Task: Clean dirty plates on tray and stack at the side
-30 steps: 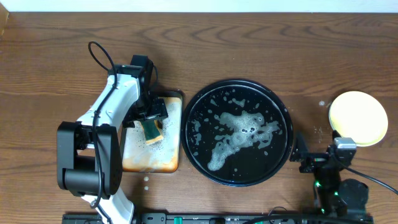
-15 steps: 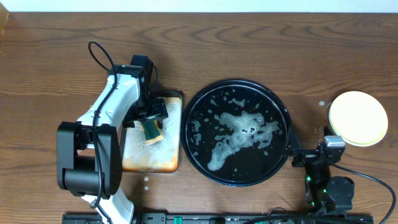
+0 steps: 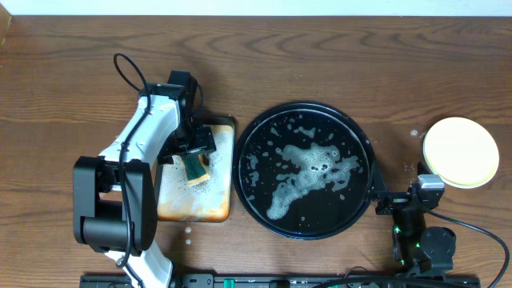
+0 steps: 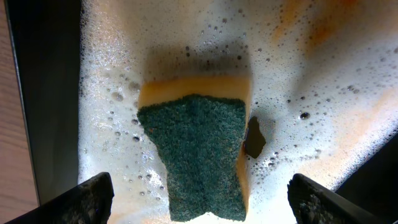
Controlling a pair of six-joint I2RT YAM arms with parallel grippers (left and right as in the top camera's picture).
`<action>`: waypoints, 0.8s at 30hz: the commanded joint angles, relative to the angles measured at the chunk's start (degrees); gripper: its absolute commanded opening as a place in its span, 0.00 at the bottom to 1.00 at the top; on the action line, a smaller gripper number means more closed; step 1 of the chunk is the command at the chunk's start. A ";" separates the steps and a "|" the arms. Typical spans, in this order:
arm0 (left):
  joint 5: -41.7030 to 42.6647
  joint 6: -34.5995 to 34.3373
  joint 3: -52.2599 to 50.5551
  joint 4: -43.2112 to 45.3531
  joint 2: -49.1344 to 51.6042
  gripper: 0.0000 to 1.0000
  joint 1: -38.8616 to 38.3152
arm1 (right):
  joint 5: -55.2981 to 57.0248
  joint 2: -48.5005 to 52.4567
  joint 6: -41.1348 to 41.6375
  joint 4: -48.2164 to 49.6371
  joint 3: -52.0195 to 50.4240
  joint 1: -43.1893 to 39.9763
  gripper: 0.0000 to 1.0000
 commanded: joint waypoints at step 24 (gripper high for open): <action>-23.91 4.13 -27.87 43.34 -47.71 0.90 -7.82 | 0.55 -0.31 0.24 0.07 -0.28 0.44 0.99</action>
